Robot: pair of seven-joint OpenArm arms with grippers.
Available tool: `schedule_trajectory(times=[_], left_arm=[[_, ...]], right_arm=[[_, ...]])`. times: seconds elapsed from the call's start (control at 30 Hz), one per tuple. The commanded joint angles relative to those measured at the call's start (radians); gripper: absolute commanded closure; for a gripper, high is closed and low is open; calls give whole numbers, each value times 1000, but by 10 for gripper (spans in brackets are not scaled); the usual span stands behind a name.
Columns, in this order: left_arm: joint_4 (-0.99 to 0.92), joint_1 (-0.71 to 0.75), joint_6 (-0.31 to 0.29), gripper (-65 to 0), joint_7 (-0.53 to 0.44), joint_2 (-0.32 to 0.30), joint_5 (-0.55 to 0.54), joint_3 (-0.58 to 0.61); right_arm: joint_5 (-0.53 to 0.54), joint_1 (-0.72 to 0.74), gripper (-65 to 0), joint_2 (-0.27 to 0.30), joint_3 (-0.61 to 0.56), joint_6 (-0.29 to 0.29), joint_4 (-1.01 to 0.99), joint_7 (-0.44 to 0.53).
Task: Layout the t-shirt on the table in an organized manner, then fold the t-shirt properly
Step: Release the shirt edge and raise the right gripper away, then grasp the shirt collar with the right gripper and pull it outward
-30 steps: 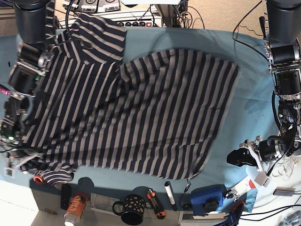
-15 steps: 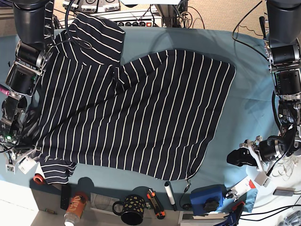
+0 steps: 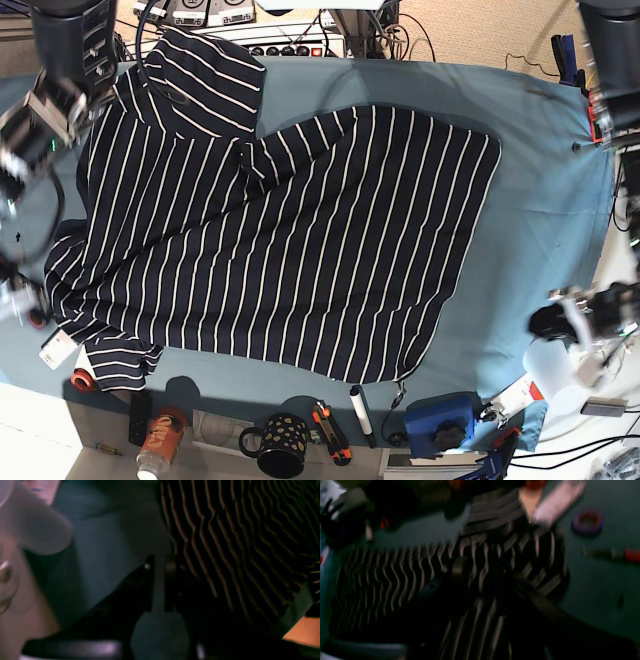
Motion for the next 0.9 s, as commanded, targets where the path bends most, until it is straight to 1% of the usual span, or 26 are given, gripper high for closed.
schedule_trajectory(times=[0.0,0.1,0.2,0.37,0.43,0.47,0.6,0.7,0.77,0.87], left_arm=[[31,-7,7,-64,-12,-31,-19,-7],[73,58,7,-64,-12,-66,-19,-7],[121,127,8,-64,-11,-83,-18,-7],[209,234,8,-64,-13,-87,12,-7],[241,269,7,-64,-16,-87,11,-7],[254,283,7,-64,-16,-87,11,-7],[272,307,7,-65,-16,-87,11,-7],[272,312,7,-65,-16,-87,11,-7],[272,312,7,-65,-16,-87,11,-7],[272,312,7,-65,-30,-87,11,-7]], right_arm=[[48,-5,-186,26,37,13,27,26],[168,-135,-186,26,124,15,55,26],[221,-271,-186,19,182,21,87,26],[341,-494,-186,15,208,58,116,26],[364,-575,-186,-5,208,63,117,26],[370,-609,-186,-21,208,67,117,26],[368,-723,-186,-111,208,122,117,26],[300,-774,-186,-168,208,148,117,26],[261,-788,-186,-187,208,148,117,26],[252,-789,-187,-190,208,148,117,26]])
